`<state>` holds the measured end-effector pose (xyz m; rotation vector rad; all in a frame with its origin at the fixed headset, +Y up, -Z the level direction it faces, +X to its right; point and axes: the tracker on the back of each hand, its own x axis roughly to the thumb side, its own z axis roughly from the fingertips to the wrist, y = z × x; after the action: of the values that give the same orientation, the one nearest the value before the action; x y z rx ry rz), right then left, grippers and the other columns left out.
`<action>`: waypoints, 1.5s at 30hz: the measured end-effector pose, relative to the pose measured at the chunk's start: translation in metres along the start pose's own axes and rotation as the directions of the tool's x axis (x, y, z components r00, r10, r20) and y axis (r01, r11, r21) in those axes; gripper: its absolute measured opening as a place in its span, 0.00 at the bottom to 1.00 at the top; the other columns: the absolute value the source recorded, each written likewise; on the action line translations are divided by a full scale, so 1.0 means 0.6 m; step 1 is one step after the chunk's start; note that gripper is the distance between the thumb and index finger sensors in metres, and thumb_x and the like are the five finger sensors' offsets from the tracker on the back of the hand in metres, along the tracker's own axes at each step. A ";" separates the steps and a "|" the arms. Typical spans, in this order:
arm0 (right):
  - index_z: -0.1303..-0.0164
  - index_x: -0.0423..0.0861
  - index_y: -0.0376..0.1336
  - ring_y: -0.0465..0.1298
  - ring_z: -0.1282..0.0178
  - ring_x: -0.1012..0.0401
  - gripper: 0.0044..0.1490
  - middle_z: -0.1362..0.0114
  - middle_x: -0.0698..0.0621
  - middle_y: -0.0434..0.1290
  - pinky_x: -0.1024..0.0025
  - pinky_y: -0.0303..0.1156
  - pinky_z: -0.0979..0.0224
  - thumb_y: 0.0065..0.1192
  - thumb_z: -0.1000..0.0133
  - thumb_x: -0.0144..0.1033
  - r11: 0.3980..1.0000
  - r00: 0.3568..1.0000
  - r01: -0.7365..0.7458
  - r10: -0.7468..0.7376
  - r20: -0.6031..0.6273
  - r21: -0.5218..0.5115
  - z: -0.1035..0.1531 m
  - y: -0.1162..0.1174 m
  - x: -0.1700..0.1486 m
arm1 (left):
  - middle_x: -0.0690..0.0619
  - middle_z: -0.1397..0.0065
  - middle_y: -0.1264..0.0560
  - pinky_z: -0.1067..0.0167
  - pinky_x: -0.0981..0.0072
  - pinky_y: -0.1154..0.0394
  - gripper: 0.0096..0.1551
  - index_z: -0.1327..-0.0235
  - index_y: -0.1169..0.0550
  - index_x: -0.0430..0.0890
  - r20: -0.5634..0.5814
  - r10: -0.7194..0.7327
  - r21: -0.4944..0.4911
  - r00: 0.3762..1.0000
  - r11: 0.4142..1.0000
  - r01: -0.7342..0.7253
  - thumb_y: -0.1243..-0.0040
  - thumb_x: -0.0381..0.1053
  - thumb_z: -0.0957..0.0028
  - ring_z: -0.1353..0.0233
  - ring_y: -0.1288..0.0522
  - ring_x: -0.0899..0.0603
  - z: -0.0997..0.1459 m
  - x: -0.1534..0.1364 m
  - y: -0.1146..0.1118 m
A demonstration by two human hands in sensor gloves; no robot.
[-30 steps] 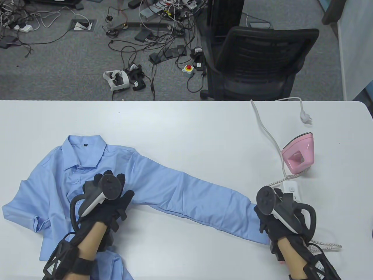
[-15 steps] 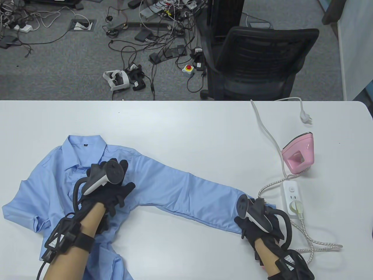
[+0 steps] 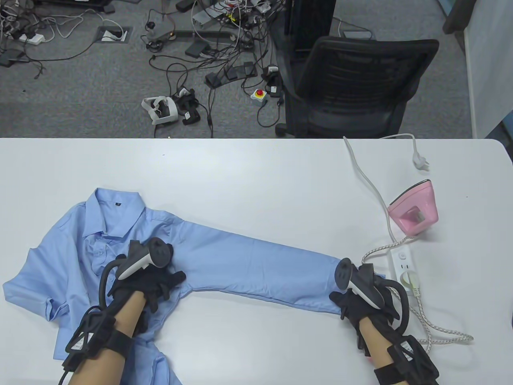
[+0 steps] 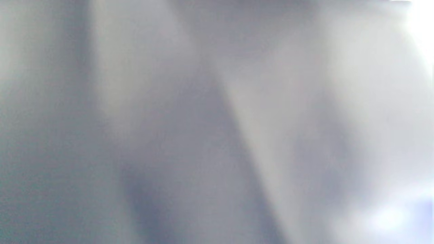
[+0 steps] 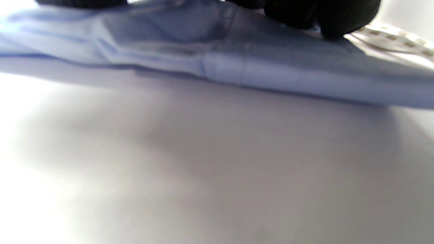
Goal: Iron long-sleeve shirt with electric iron on table
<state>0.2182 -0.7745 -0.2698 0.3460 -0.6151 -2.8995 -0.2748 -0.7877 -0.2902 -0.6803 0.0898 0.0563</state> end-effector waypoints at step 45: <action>0.26 0.48 0.33 0.59 0.29 0.50 0.66 0.26 0.45 0.43 0.50 0.64 0.31 0.49 0.65 0.73 0.877 0.863 -0.059 -0.195 -0.466 -0.476 -0.012 -0.177 -0.218 | 0.52 0.14 0.65 0.30 0.34 0.72 0.45 0.22 0.55 0.62 0.164 0.034 0.351 0.986 0.932 -0.090 0.59 0.76 0.48 0.16 0.66 0.40 0.104 0.002 0.016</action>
<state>0.3344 -0.6554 -0.2954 1.0138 0.2048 -2.7109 -0.2702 -0.7409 -0.2484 -0.3064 -0.0292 0.1501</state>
